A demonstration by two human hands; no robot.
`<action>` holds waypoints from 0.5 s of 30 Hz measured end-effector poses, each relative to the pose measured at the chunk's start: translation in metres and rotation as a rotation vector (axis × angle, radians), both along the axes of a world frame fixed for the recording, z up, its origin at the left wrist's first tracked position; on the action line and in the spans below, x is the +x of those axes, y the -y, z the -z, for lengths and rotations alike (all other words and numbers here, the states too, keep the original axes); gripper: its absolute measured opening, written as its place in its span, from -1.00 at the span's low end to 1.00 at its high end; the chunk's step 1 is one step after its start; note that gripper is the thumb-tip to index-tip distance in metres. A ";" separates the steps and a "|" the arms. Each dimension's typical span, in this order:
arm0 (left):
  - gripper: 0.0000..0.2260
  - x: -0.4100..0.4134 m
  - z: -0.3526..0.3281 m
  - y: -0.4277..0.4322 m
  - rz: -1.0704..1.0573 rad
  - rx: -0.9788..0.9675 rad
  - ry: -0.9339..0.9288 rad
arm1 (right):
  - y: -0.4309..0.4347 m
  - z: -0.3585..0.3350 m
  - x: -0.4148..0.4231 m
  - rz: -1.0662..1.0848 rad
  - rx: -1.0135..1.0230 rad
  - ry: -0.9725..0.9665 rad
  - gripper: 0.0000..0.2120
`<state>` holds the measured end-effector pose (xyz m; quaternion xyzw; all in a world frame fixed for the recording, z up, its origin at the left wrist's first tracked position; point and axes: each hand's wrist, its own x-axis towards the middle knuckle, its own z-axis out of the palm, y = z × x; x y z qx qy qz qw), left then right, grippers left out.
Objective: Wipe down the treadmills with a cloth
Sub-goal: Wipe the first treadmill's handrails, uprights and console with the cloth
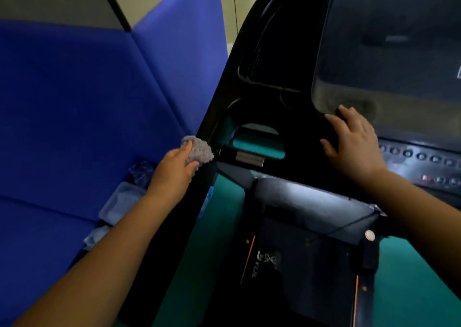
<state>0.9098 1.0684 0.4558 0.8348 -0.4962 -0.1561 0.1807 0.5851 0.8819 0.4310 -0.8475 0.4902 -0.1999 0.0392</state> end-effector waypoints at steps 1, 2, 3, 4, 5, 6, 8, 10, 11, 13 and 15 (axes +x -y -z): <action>-0.49 -0.002 0.001 -0.013 -0.003 0.012 0.010 | -0.012 0.002 -0.002 0.010 0.020 0.028 -0.54; -0.49 -0.004 0.001 -0.026 0.002 0.022 0.025 | -0.026 0.004 -0.004 0.025 0.045 0.068 -0.56; -0.48 -0.005 0.002 -0.038 0.008 0.036 0.036 | -0.041 0.005 -0.005 0.041 0.077 0.118 -0.57; -0.47 -0.006 0.002 -0.048 0.010 0.052 0.042 | -0.059 0.005 -0.005 0.056 0.117 0.176 -0.60; -0.47 -0.008 0.003 -0.056 0.005 0.068 0.040 | -0.077 0.005 -0.005 0.067 0.163 0.230 -0.63; -0.48 -0.009 0.003 -0.062 -0.003 0.078 0.032 | -0.095 0.004 -0.004 0.073 0.210 0.274 -0.66; -0.48 -0.010 0.001 -0.069 -0.012 0.085 0.003 | -0.131 0.001 0.000 0.082 0.299 0.346 -0.71; -0.49 -0.009 0.000 -0.075 -0.012 0.085 -0.023 | -0.165 -0.004 0.010 0.101 0.422 0.418 -0.74; -0.50 -0.007 0.000 -0.078 -0.010 0.085 -0.033 | -0.182 -0.006 0.016 0.106 0.489 0.456 -0.76; -0.51 -0.004 -0.001 -0.084 -0.005 0.084 -0.047 | -0.212 -0.013 0.031 0.073 0.599 0.526 -0.79; -0.52 -0.001 -0.001 -0.091 -0.005 0.081 -0.060 | -0.238 -0.018 0.050 -0.006 0.668 0.559 -0.77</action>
